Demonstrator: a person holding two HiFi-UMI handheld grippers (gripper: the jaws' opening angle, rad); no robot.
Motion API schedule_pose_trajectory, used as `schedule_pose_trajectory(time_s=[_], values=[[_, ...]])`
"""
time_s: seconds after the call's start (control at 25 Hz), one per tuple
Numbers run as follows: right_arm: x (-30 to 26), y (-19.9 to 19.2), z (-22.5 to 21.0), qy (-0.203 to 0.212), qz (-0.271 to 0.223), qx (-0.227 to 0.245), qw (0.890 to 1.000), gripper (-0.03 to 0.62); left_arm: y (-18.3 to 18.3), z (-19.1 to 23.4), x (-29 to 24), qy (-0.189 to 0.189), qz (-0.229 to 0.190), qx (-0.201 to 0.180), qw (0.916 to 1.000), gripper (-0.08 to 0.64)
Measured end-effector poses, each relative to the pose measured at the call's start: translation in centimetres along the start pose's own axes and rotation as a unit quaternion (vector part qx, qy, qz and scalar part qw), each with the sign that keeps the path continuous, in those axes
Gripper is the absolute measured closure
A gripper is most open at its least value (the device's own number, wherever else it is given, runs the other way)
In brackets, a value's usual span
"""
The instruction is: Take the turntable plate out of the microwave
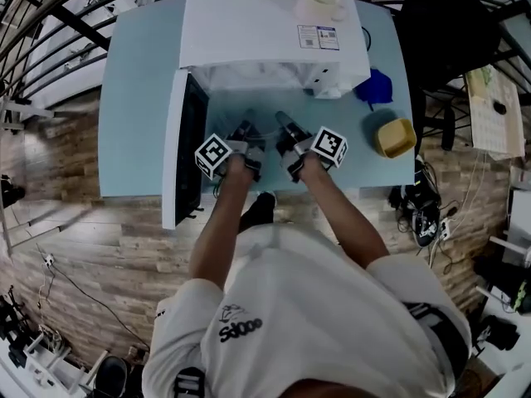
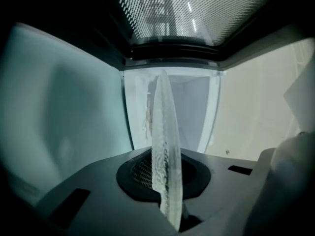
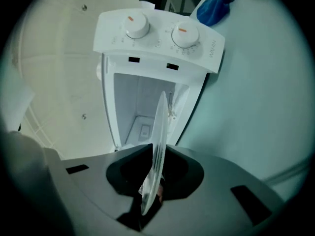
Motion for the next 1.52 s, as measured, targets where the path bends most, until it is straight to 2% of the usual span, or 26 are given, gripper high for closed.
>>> schedule_pose_trajectory(time_s=[0.2,0.32,0.48,0.64,0.76,0.88,1.12,1.52], values=[[6.2,-2.1,3.9,0.036,-0.01,0.013,0.999,0.552,-4.3,-3.8,4.9,-0.024,0.012,-0.018,0.9995,0.522],[10.4,-2.9,6.3,0.056,-0.017,0.02,0.998,0.552,-7.4,-6.8,7.4,-0.055,0.023,-0.026,0.9979,0.522],[15.6,-4.5,9.9,0.078,-0.019,0.045,0.996,0.552,-10.9,-10.1,11.4,-0.068,0.031,-0.046,0.9962,0.522],[19.6,-5.5,12.8,0.097,-0.026,0.068,0.993,0.552,-13.7,-13.6,14.0,-0.103,0.04,-0.051,0.9926,0.522],[21.9,-5.9,15.2,0.114,-0.038,0.069,0.99,0.552,-15.2,-16.1,15.5,-0.119,0.045,-0.058,0.9902,0.522],[23.8,-5.9,17.5,0.126,-0.044,0.093,0.987,0.552,-16.3,-18.3,16.8,-0.13,0.049,-0.067,0.988,0.522],[26.7,-4.6,20.8,0.159,-0.058,0.111,0.979,0.552,-18.9,-22.9,17.0,-0.165,0.063,-0.091,0.98,0.522],[28.4,-3.2,23.7,0.17,-0.071,0.137,0.973,0.552,-20.2,-26.3,16.8,-0.19,0.071,-0.105,0.9735,0.522]])
Point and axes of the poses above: the fingertips, and each gripper's own axes: x backward along the fingers, z to its left, y out of its top, the point moved 1 cm from there along x, backward along the fingers, and after that the axes turned 2 degrees about -z, right-handed, at the moved point
